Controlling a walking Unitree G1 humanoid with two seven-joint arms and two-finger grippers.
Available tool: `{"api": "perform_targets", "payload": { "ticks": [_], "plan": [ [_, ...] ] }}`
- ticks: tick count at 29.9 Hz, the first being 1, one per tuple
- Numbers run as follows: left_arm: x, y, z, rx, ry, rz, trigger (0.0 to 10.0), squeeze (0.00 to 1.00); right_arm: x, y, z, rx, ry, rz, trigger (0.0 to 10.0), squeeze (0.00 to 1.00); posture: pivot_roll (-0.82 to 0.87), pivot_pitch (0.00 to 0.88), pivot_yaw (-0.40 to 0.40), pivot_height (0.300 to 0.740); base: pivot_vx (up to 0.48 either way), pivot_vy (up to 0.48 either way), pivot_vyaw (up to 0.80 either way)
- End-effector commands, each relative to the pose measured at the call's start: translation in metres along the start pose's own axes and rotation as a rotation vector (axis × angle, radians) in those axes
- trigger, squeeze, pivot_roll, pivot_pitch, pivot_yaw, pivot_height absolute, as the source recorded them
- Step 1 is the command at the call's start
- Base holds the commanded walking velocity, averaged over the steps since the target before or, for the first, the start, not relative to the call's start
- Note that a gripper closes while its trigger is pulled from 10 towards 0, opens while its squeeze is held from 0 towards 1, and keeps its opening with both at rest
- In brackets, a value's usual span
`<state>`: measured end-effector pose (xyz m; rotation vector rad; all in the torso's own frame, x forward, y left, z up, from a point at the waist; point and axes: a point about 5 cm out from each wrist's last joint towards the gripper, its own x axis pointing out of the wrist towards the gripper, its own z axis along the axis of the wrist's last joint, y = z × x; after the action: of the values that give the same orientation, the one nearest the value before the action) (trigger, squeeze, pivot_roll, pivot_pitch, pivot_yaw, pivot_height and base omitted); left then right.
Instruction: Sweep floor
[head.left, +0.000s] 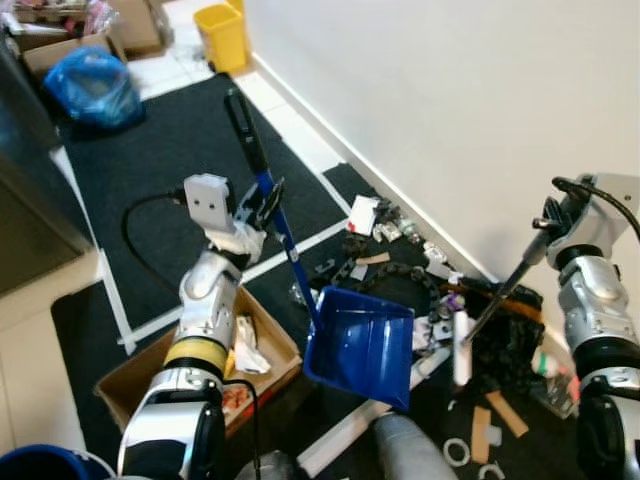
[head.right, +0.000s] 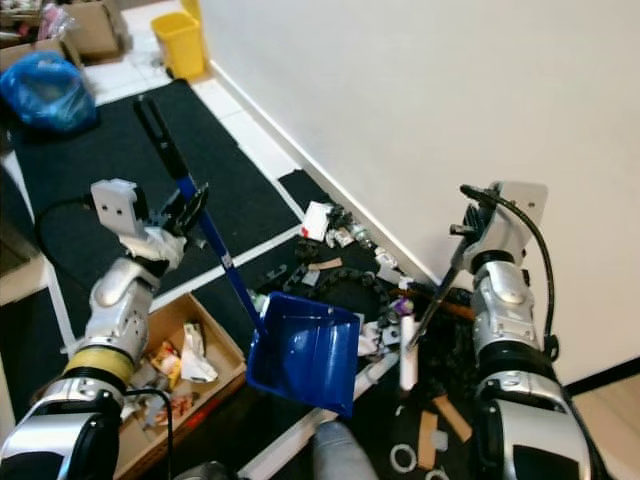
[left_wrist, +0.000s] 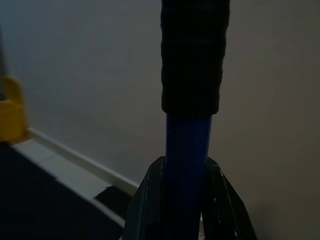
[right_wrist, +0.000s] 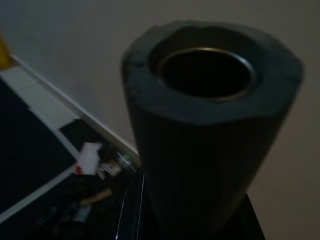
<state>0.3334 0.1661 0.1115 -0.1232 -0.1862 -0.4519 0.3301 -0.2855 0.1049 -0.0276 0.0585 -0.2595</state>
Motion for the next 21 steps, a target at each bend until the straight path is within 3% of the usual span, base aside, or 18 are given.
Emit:
{"api": "perform_targets", "payload": {
  "ticks": [1,21],
  "plan": [
    [0.004,-0.005,0.003,-0.002,-0.013,-0.024,10.0,0.00,-0.001,-0.007,-0.002,-0.013,0.020,-0.023,10.0,0.00,0.08,0.028,0.010,0.740,0.000,0.000,-0.80],
    [-0.003,-0.013,-0.016,-0.036,0.058,-0.026,10.0,0.00,-0.008,-0.006,-0.021,-0.027,0.115,-0.027,10.0,0.00,0.07,0.026,0.010,0.740,0.000,0.000,-0.80]
  ]
}}
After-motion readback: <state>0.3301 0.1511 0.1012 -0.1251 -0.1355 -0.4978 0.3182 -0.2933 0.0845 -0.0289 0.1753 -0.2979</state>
